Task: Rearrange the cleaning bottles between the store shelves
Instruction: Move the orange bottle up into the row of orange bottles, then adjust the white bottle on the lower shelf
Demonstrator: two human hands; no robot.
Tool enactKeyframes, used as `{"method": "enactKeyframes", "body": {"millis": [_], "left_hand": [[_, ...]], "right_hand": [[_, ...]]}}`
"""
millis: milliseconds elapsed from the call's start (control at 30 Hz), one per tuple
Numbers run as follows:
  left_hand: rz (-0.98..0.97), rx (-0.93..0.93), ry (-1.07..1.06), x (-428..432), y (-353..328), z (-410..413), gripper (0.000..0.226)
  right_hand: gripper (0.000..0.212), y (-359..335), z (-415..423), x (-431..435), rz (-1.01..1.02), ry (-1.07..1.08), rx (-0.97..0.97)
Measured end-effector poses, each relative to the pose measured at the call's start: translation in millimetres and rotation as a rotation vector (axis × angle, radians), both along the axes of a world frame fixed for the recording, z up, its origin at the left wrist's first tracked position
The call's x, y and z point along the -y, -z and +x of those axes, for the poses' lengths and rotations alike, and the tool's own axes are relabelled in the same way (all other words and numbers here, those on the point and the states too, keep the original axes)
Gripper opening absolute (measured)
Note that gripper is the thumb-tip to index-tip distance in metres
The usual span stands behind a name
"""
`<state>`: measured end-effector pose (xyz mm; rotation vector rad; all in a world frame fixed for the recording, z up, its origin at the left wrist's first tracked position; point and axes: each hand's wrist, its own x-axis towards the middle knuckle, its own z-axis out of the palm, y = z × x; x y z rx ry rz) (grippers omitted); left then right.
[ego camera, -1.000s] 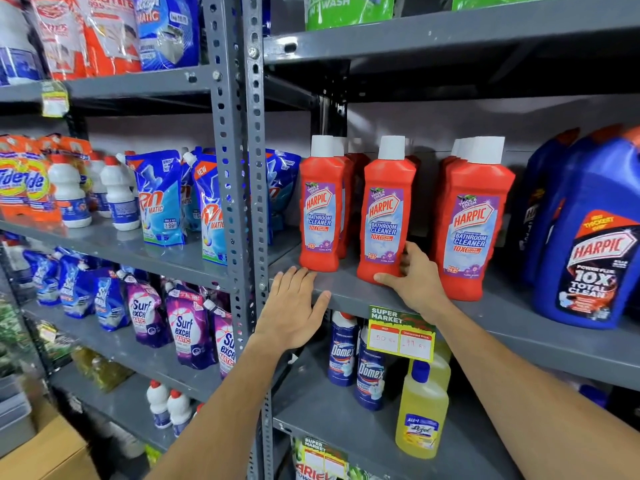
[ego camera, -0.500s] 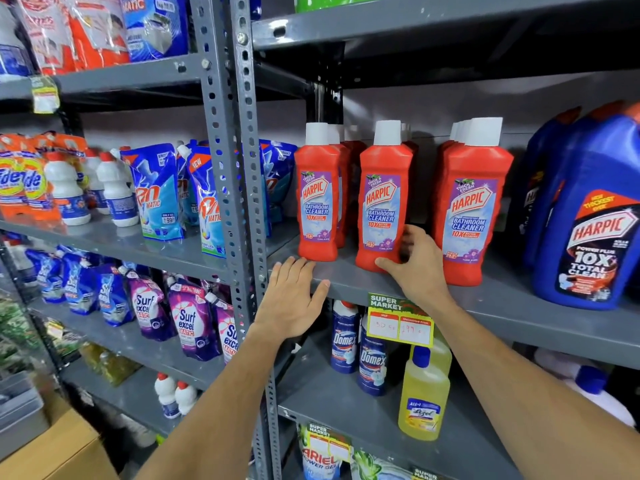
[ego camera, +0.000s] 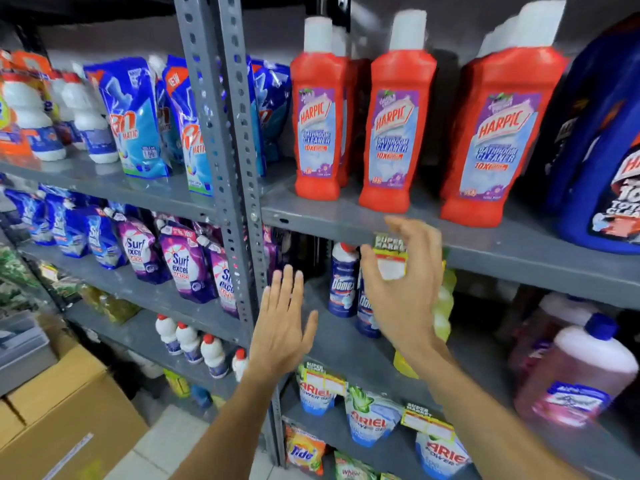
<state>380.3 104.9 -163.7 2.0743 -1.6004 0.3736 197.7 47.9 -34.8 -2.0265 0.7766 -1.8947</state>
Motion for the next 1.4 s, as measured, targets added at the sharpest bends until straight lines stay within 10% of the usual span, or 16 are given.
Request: {"method": "enactKeyframes", "body": {"millis": [200, 500, 1000, 1400], "left_hand": [[0.436, 0.01, 0.068, -6, 79, 11, 0.075], [0.546, -0.039, 0.06, 19, 146, 27, 0.075], [0.381, -0.044, -0.023, 22, 182, 33, 0.067], [0.365, -0.075, -0.008, 20, 184, 35, 0.067]], "right_hand": [[0.053, 130, -2, 5, 0.376, -0.052, -0.23], [0.102, 222, 23, 77, 0.939, -0.019, -0.246], [0.055, 265, 44, 120, 0.76, 0.228, -0.348], [0.052, 264, 67, 89, 0.828, -0.218, -0.289]]}}
